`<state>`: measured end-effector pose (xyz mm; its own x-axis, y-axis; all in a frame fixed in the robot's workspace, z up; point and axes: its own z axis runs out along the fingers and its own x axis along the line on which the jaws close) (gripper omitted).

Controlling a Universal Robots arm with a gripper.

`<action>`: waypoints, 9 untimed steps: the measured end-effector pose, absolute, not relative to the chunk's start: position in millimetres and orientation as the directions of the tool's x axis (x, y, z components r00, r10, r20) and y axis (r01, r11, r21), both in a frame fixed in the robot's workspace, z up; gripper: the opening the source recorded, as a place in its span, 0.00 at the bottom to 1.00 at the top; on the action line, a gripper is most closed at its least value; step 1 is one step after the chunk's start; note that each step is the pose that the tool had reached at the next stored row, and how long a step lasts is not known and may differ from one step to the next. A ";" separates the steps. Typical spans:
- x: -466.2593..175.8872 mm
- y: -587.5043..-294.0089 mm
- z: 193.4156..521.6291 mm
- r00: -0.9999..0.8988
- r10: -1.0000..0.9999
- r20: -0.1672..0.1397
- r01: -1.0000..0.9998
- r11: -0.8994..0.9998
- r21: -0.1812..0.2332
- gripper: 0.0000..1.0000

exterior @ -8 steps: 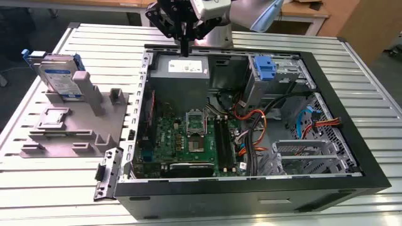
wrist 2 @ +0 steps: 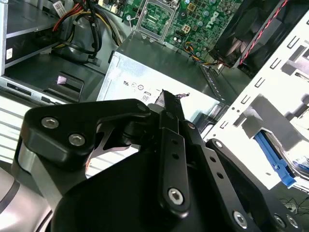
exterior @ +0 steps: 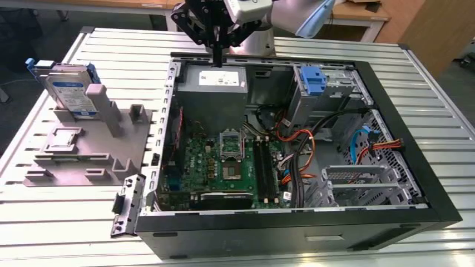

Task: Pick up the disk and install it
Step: 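Reach for the disk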

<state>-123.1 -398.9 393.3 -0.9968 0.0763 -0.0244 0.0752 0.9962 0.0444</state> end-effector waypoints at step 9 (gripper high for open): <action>-125.7 -398.9 393.3 -0.997 0.076 -0.024 0.075 0.996 0.044 0.10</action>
<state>-125.7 -398.9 393.3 -0.9968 0.0763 -0.0245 0.0752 0.9962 0.0443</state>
